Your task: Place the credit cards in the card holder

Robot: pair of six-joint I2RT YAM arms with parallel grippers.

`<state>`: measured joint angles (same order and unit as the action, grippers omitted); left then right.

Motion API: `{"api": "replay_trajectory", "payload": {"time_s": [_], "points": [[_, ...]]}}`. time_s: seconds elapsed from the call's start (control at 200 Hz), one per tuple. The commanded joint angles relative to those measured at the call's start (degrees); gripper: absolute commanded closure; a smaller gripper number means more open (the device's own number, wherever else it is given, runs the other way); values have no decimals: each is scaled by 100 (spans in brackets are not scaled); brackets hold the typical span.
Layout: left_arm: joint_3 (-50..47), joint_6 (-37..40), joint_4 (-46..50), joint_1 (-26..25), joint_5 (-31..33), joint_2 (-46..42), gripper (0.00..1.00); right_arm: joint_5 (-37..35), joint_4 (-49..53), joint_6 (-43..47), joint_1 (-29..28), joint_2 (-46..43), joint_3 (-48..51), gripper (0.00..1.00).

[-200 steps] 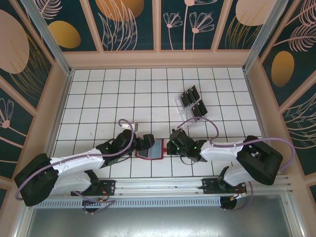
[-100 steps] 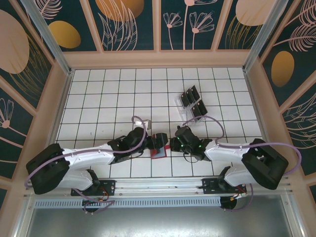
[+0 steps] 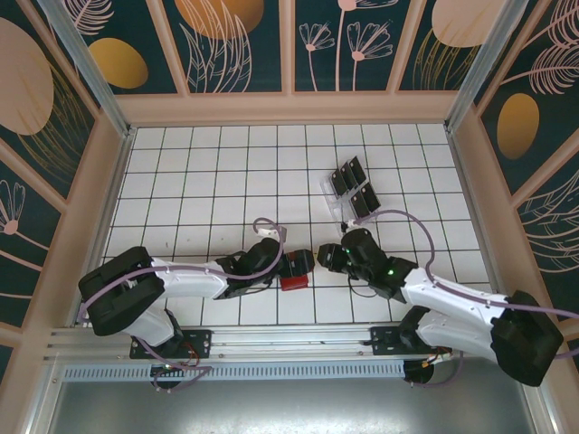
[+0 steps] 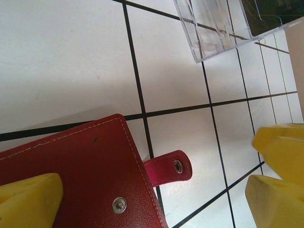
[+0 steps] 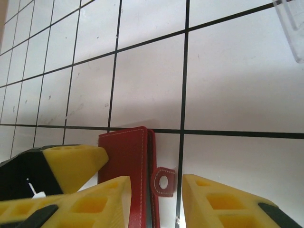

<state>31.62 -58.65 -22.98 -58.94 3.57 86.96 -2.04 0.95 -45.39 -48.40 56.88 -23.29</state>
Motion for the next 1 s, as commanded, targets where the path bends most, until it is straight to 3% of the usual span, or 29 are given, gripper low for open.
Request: {"api": "replay_trajectory", "payload": {"time_s": [0.0,0.17,0.46,0.666,0.996], "points": [[107,-71,112,-25,203,-63,2,-50,329,-138,23,-345,153,68],[311,81,931,-24,822,-587,2,90,217,-258,-168,-511,117,80],[577,226,2557,291,1657,-1426,1,-87,-29,-368,-1070,49,-391,95],[231,223,3113,503,1849,-2005,2,-191,-70,-283,-1492,583,-818,98],[13,709,3813,510,1828,-2139,2,-402,177,-14,-1463,1347,-1126,100]]}}
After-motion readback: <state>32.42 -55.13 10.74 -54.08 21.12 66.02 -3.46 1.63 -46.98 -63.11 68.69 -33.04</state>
